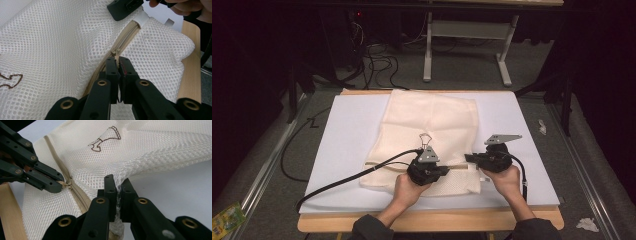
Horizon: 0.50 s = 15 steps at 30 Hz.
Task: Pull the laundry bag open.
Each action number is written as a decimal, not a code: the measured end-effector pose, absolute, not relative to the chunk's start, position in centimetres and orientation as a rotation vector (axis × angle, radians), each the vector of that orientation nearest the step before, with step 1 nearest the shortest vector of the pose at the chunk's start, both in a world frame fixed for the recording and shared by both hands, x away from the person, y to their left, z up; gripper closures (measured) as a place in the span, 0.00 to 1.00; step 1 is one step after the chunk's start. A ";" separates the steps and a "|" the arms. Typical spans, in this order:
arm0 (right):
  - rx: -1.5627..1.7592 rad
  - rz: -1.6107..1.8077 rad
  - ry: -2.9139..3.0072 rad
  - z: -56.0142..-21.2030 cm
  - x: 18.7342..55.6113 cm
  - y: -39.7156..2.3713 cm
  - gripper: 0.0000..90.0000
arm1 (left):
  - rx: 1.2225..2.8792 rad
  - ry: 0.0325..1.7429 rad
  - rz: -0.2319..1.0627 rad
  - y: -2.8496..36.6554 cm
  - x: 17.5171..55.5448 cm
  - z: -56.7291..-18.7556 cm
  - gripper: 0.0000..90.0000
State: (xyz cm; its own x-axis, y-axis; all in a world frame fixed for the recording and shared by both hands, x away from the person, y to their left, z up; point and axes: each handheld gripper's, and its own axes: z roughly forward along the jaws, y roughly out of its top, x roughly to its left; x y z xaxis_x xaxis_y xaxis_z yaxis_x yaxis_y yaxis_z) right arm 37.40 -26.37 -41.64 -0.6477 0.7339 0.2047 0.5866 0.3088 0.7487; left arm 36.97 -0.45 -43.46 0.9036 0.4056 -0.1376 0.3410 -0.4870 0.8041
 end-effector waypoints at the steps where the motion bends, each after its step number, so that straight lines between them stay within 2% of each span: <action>1: 1.222 1.253 2.395 -41.6 37.4 -26.4 0.98 | 2.124 0.533 0.086 -0.4 37.0 -43.4 0.97; 15: 1.248 1.248 2.371 -41.5 37.2 -27.3 0.98 | 2.112 0.566 0.098 1.0 37.3 -43.1 0.97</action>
